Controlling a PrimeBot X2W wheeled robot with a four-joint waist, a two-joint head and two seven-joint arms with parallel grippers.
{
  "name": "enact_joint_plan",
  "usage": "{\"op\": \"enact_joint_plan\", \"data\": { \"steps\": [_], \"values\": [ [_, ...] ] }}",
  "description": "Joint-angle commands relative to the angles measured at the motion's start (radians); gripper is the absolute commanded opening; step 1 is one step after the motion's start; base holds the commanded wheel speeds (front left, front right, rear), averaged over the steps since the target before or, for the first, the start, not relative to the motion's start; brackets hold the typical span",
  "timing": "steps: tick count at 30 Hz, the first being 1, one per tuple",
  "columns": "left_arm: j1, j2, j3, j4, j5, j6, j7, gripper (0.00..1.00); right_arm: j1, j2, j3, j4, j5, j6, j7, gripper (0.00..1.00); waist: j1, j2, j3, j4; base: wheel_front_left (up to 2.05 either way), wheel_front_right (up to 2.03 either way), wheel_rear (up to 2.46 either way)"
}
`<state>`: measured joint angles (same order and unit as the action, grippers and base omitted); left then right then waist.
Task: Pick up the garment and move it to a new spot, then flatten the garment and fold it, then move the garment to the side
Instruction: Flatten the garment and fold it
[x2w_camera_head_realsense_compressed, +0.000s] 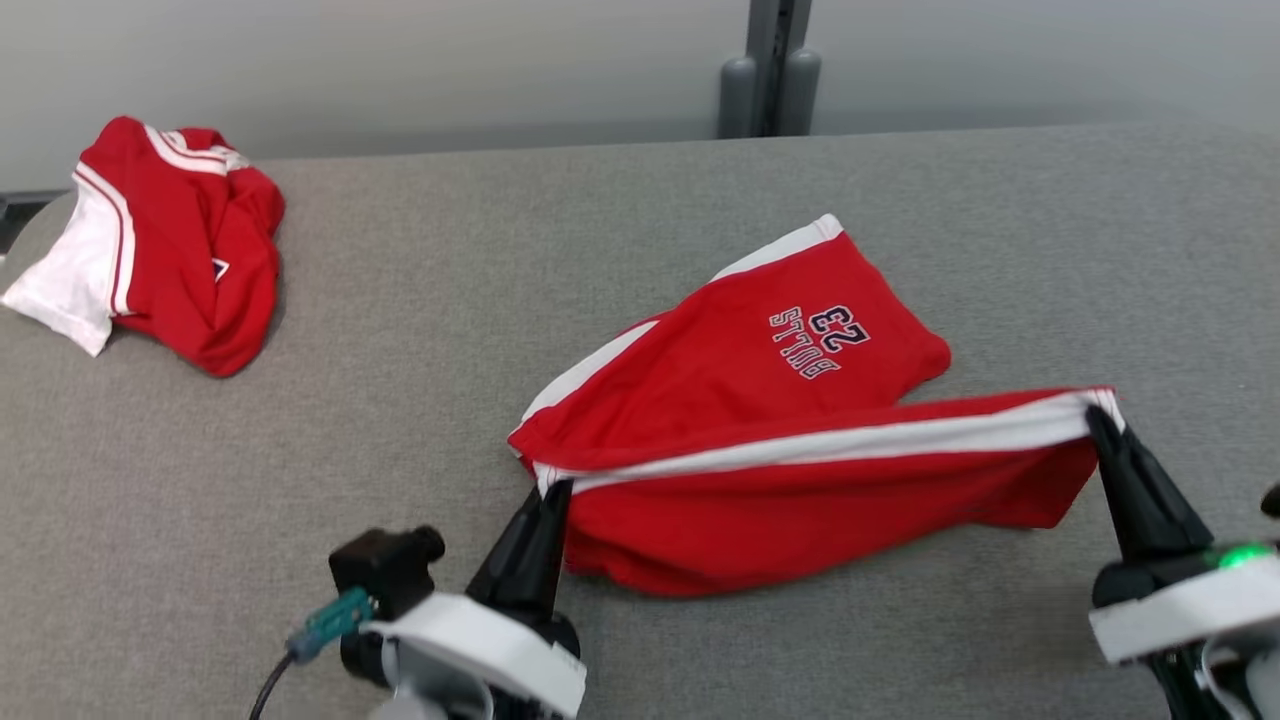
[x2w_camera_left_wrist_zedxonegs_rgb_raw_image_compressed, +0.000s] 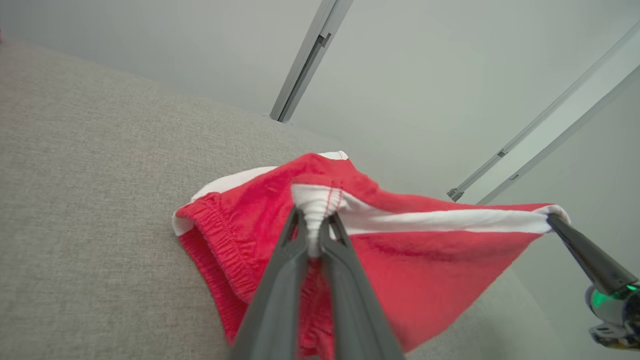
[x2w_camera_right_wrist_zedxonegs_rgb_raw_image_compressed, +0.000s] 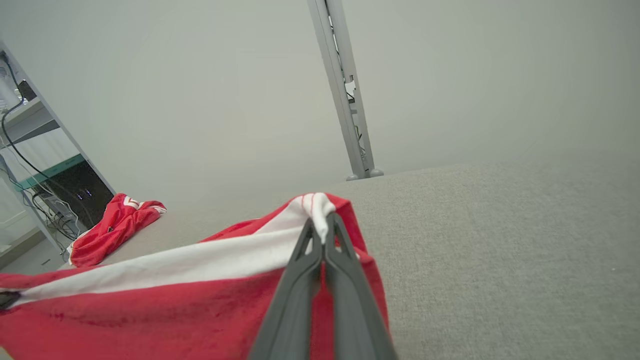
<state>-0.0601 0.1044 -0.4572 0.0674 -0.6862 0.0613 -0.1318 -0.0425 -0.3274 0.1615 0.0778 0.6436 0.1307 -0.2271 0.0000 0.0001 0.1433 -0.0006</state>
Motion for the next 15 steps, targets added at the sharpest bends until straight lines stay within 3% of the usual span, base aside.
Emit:
{"op": "enact_joint_plan", "data": {
  "steps": [1,15],
  "values": [
    [-0.077,-0.012,0.011,0.064,-0.023,-0.004,0.011,0.00,-0.079,-0.030,0.024,0.048,0.013,0.000,0.019,0.00,0.0000,-0.0001,0.037,0.033,0.00,0.00,0.00],
    [-0.388,-0.049,0.014,0.408,-0.149,0.049,0.012,0.00,-0.560,-0.086,0.272,0.410,0.087,0.000,0.089,0.00,0.0000,-0.0001,0.150,0.085,0.00,0.00,0.00]
  ]
}}
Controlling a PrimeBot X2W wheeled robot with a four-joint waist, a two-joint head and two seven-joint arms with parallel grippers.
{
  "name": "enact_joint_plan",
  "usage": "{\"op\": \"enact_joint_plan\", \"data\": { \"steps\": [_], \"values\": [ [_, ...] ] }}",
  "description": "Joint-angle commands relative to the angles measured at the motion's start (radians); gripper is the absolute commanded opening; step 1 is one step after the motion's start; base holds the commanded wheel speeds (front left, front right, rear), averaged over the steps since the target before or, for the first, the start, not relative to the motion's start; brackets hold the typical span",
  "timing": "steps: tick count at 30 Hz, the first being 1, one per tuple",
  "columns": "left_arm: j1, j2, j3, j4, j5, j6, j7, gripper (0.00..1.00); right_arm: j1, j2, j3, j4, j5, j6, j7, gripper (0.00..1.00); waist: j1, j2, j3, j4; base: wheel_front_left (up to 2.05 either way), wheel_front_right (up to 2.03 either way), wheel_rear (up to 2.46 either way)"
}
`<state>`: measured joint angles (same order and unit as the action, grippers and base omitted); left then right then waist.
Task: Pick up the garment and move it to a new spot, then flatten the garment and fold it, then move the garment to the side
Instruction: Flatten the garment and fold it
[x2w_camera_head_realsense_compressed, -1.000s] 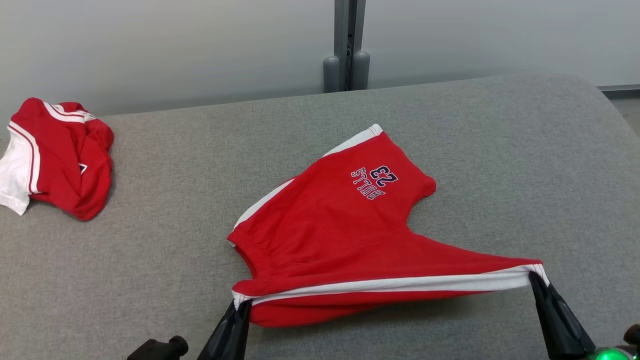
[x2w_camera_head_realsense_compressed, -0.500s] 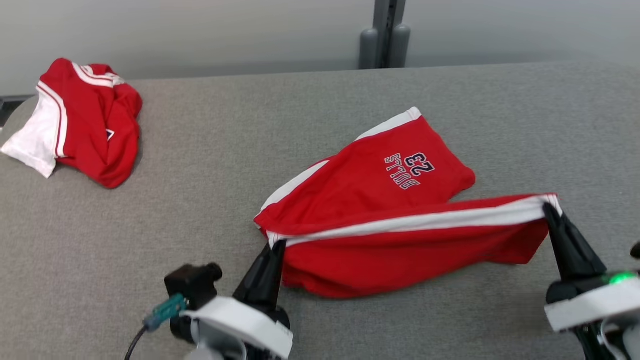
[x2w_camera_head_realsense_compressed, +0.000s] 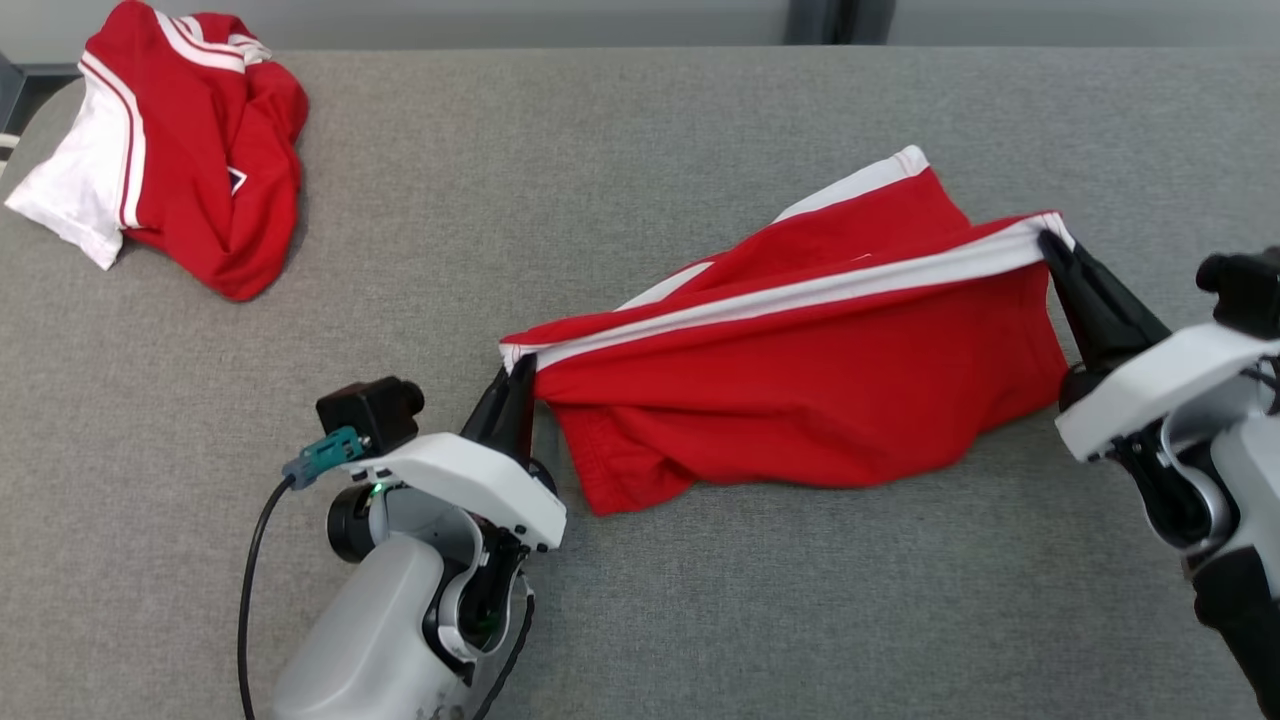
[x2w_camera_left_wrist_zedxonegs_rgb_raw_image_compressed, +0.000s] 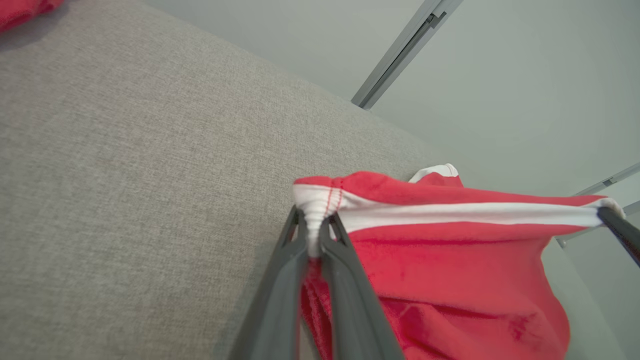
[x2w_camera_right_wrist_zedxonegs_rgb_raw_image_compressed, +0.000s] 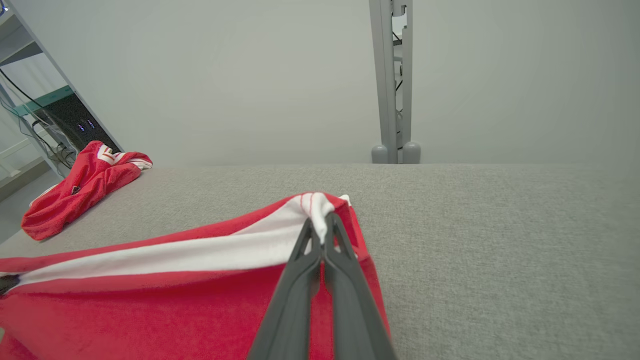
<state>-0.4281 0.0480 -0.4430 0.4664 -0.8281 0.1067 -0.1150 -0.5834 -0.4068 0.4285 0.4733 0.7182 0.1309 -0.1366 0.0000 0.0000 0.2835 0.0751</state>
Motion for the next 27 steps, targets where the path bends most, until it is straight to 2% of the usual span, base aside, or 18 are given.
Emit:
{"op": "enact_joint_plan", "data": {
  "steps": [1,8,20,21,22,24,25,26,27],
  "values": [
    [-0.034,0.006,-0.011,0.019,-0.019,0.006,-0.010,0.00,-0.049,-0.006,0.024,0.040,0.018,0.000,-0.002,0.00,0.0000,0.0000,0.016,0.013,0.00,0.00,0.00],
    [-0.094,0.005,-0.112,0.041,-0.088,0.019,-0.037,0.00,-0.214,-0.002,0.128,0.212,0.078,0.000,-0.004,0.00,0.0000,0.0000,0.047,0.049,0.00,0.00,0.00],
    [-0.158,0.005,-0.242,0.008,-0.170,0.041,-0.085,0.00,-0.385,0.009,0.262,0.414,0.136,0.000,-0.008,0.00,0.0000,0.0000,0.085,0.107,0.00,0.00,0.00],
    [-0.162,0.005,-0.251,0.002,-0.171,0.044,-0.093,0.37,-0.396,0.011,0.273,0.429,0.138,0.000,-0.011,0.00,0.0000,0.0000,0.087,0.111,0.00,0.00,0.00],
    [-0.165,0.005,-0.260,-0.003,-0.173,0.043,-0.099,1.00,-0.406,0.012,0.282,0.444,0.141,0.000,-0.014,0.00,0.0000,0.0000,0.089,0.115,0.00,0.00,0.00],
    [-0.167,0.005,-0.272,-0.017,-0.179,0.044,-0.111,1.00,-0.426,0.014,0.296,0.476,0.149,0.000,-0.025,0.14,0.0000,0.0000,0.092,0.123,0.00,0.00,0.00],
    [-0.168,0.005,-0.277,-0.024,-0.173,0.045,-0.117,1.00,-0.433,0.017,0.302,0.492,0.152,0.000,-0.030,0.31,0.0000,0.0000,0.092,0.127,0.00,0.00,0.00],
    [-0.165,0.005,-0.278,-0.031,-0.167,0.047,-0.124,1.00,-0.439,0.020,0.308,0.506,0.156,0.000,-0.037,0.41,0.0000,0.0000,0.093,0.130,0.00,0.00,0.00],
    [-0.160,0.005,-0.279,-0.037,-0.159,0.046,-0.129,1.00,-0.445,0.023,0.314,0.518,0.159,0.000,-0.044,0.45,0.0000,0.0000,0.093,0.133,0.00,0.00,0.00]
  ]
}}
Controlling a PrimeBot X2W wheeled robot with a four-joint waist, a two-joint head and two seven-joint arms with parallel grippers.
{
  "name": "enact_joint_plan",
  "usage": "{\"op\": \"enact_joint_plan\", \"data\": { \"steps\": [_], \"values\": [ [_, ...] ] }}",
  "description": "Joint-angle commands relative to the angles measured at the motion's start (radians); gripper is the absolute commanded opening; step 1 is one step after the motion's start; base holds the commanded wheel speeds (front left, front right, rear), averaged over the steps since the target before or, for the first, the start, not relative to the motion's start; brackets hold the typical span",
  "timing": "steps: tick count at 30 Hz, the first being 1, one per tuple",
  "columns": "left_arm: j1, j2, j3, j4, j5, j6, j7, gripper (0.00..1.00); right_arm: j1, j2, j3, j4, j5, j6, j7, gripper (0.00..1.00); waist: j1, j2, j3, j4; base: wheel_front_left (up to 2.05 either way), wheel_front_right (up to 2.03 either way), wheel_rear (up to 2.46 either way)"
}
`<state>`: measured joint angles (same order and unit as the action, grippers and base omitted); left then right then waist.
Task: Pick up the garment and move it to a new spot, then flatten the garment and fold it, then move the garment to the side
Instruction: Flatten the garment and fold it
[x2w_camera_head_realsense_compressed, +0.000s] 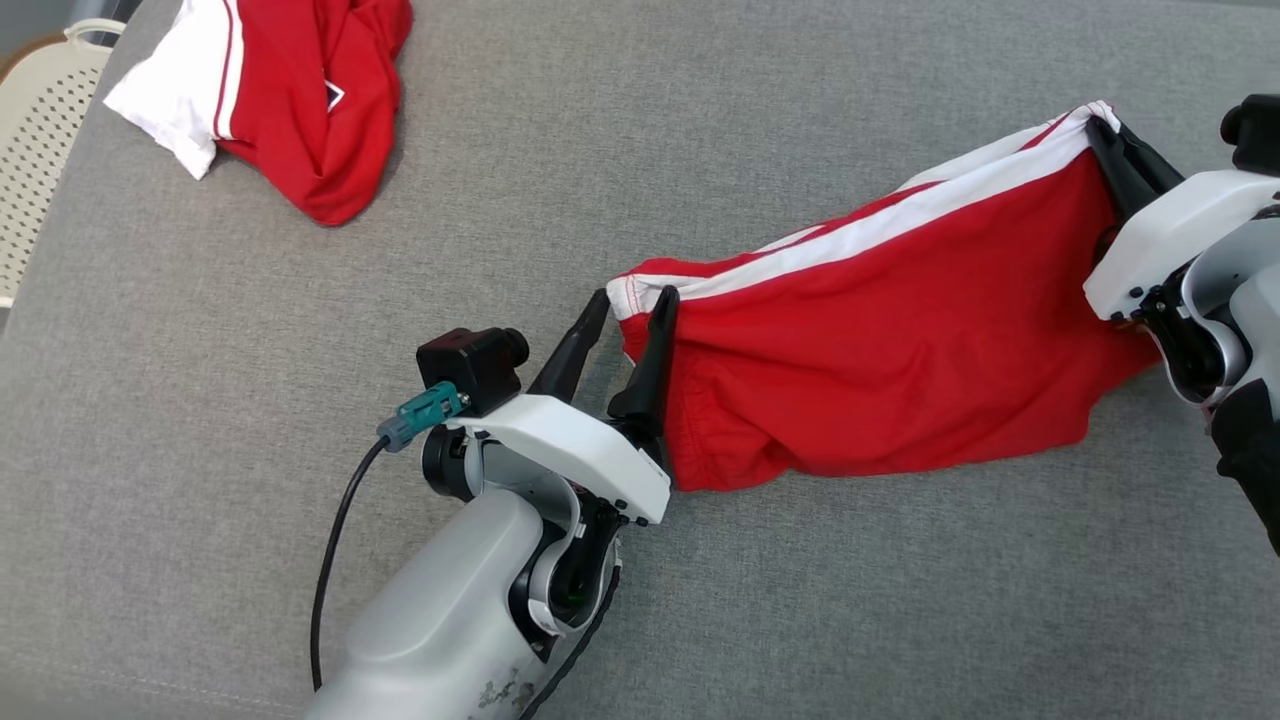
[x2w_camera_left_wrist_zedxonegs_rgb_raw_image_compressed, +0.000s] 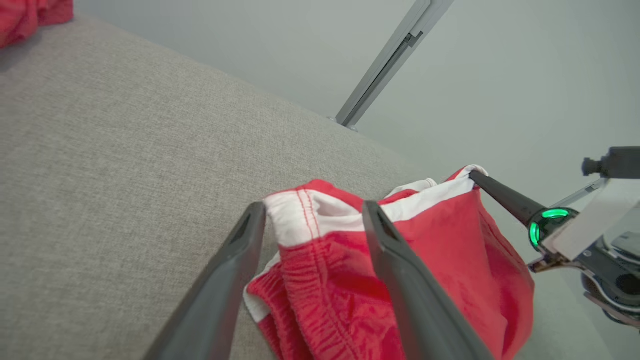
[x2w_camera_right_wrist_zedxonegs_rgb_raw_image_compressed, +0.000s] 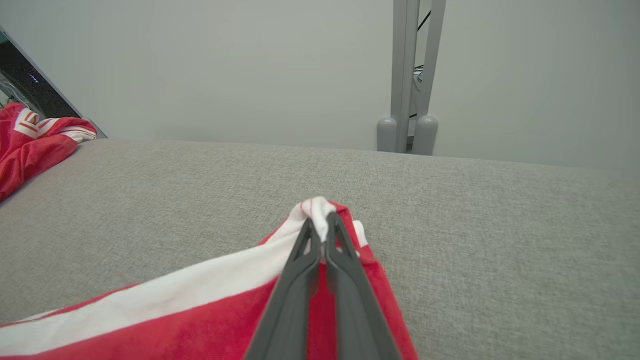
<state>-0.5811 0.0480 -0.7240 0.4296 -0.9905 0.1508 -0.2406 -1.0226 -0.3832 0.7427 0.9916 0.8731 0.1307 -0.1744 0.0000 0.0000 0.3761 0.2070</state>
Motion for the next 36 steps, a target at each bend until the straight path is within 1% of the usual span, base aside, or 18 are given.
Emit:
{"op": "enact_joint_plan", "data": {
  "steps": [1,2,3,4,8,11,17,25,31,36],
  "values": [
    [0.000,0.005,0.003,-0.007,0.013,0.004,-0.008,1.00,-0.010,0.002,0.005,0.012,0.009,0.000,-0.010,0.49,0.0000,0.0000,0.000,0.004,0.00,0.00,0.00],
    [0.010,0.006,0.005,-0.016,0.023,0.005,-0.013,1.00,-0.016,0.003,0.008,0.021,0.013,0.000,-0.022,0.77,0.0000,0.0000,0.000,0.007,0.00,0.00,0.00],
    [0.023,0.008,0.011,-0.025,0.030,0.007,-0.016,1.00,-0.021,0.004,0.010,0.029,0.019,0.000,-0.031,0.96,0.0000,0.0000,0.000,0.009,0.00,0.00,0.00],
    [0.035,0.013,0.018,-0.035,0.038,0.008,-0.018,1.00,-0.021,0.005,0.014,0.038,0.022,0.000,-0.037,1.00,0.0000,0.0000,-0.001,0.010,0.00,0.00,0.00],
    [0.086,0.031,0.046,-0.090,0.081,0.011,-0.024,1.00,-0.034,-0.001,0.024,0.062,0.031,0.000,-0.066,1.00,0.0000,0.0000,-0.005,0.012,0.00,0.00,0.00],
    [0.131,0.042,0.088,-0.150,0.132,0.008,-0.026,1.00,-0.034,-0.014,0.034,0.066,0.036,0.000,-0.077,1.00,0.0000,0.0000,-0.012,0.010,0.00,0.00,0.00],
    [0.238,0.040,0.186,-0.251,0.249,0.002,-0.026,1.00,-0.001,-0.056,0.059,0.016,0.040,0.000,-0.091,1.00,0.0000,0.0000,-0.041,-0.008,0.00,0.00,0.00],
    [0.344,0.030,0.294,-0.317,0.368,-0.005,-0.026,1.00,0.074,-0.106,0.064,-0.059,0.027,0.000,-0.093,1.00,0.0000,0.0000,-0.084,-0.030,0.00,0.00,0.00],
    [0.385,0.023,0.344,-0.338,0.423,-0.009,-0.026,1.00,0.138,-0.112,0.039,-0.083,0.020,0.000,-0.093,1.00,0.0000,0.0000,-0.110,-0.029,0.00,0.00,0.00],
    [0.408,0.017,0.372,-0.342,0.453,-0.018,-0.026,1.00,0.185,-0.098,0.066,-0.037,0.035,0.000,-0.073,1.00,0.0000,0.0000,-0.126,-0.013,0.00,0.00,0.00]
  ]
}}
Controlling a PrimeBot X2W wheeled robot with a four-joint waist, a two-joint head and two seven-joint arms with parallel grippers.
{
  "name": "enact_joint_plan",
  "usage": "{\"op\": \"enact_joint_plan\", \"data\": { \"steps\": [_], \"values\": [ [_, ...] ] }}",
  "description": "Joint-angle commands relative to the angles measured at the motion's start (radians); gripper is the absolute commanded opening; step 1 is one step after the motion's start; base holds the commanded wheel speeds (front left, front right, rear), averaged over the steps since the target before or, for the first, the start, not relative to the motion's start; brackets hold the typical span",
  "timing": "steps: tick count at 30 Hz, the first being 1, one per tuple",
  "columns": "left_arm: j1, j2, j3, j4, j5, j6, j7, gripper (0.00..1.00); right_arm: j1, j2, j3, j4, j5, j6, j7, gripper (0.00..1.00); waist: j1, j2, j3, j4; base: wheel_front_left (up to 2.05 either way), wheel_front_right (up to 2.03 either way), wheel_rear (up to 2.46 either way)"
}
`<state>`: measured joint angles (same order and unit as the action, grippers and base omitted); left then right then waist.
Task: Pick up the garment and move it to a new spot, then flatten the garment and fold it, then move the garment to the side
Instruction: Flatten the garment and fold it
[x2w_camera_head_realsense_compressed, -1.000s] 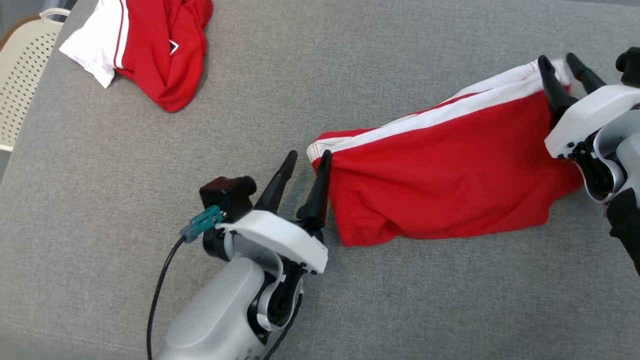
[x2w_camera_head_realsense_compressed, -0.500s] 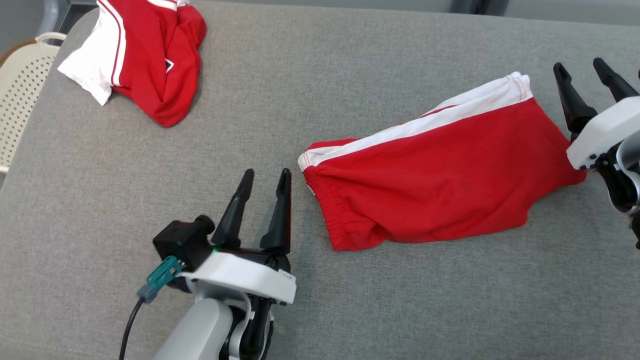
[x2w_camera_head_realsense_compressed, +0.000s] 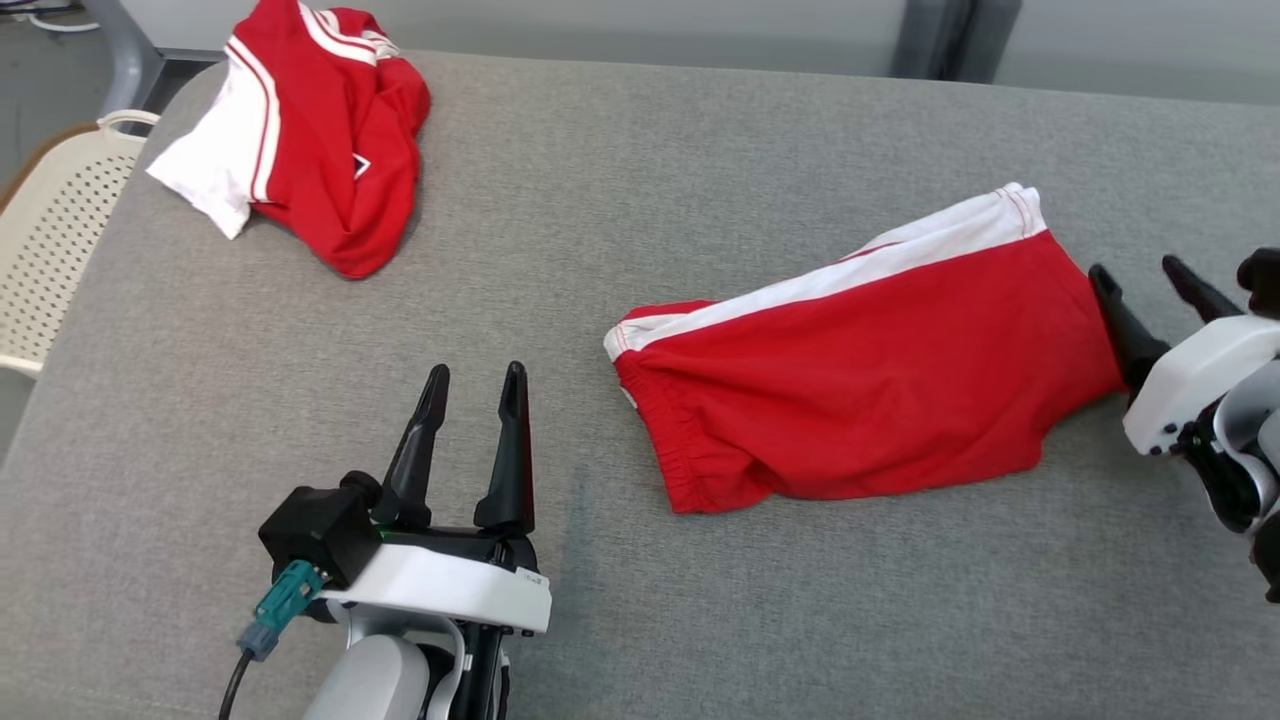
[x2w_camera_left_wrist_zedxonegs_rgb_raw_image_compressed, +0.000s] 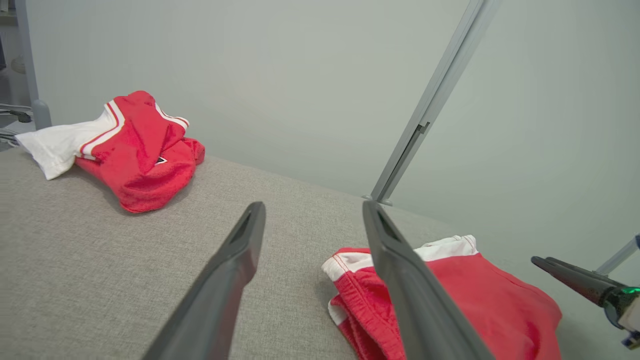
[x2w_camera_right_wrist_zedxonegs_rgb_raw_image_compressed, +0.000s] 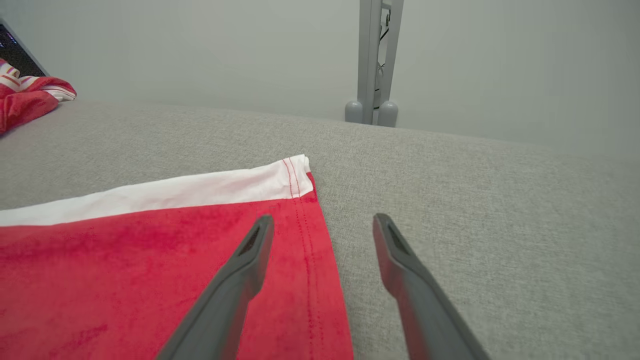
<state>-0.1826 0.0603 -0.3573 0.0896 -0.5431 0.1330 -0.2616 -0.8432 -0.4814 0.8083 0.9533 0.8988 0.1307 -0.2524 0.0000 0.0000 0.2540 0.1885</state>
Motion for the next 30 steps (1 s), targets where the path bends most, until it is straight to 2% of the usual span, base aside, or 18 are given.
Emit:
{"op": "enact_joint_plan", "data": {
  "steps": [1,7,13,17,18,19,21,23,30],
  "values": [
    [0.012,0.004,0.009,-0.001,0.010,-0.005,-0.005,1.00,0.007,0.002,0.005,0.016,0.012,0.000,0.014,1.00,0.0000,0.0000,-0.005,0.011,0.00,0.00,0.00],
    [0.017,-0.003,0.020,-0.001,0.022,-0.017,-0.005,1.00,0.002,0.019,0.023,0.103,0.038,0.000,0.084,1.00,0.0000,0.0000,-0.001,0.048,0.00,0.00,0.00],
    [0.018,-0.007,0.033,-0.004,0.021,-0.021,-0.005,1.00,-0.013,0.041,0.024,0.175,0.091,0.000,0.201,1.00,0.0000,0.0000,0.012,0.078,0.00,0.00,0.00],
    [0.022,-0.008,0.038,-0.006,0.015,-0.022,-0.005,1.00,-0.005,0.057,0.030,0.180,0.122,0.000,0.259,1.00,0.0000,0.0000,0.013,0.082,0.00,0.00,0.00],
    [0.022,-0.008,0.039,-0.008,0.012,-0.020,-0.005,1.00,-0.002,0.059,0.034,0.179,0.127,0.000,0.274,0.82,0.0000,0.0000,0.013,0.081,0.00,0.00,0.00],
    [0.023,-0.008,0.039,-0.008,0.011,-0.018,-0.005,1.00,0.001,0.061,0.038,0.178,0.133,0.000,0.286,0.49,0.0000,0.0000,0.013,0.080,0.00,0.00,0.00],
    [0.024,-0.008,0.040,-0.009,0.008,-0.014,-0.005,1.00,0.002,0.060,0.044,0.174,0.136,0.000,0.296,0.34,0.0000,0.0000,0.011,0.077,0.00,0.00,0.00],
    [0.023,-0.008,0.041,-0.010,0.008,-0.012,-0.005,1.00,0.000,0.060,0.043,0.168,0.146,0.000,0.287,0.00,0.0000,0.0000,0.010,0.072,0.00,0.00,0.00],
    [0.028,-0.008,0.044,-0.001,0.017,-0.015,-0.005,1.00,0.007,0.060,0.027,0.119,0.202,0.000,0.249,0.00,0.0000,0.0000,-0.003,0.034,0.00,0.00,0.00]
  ]
}}
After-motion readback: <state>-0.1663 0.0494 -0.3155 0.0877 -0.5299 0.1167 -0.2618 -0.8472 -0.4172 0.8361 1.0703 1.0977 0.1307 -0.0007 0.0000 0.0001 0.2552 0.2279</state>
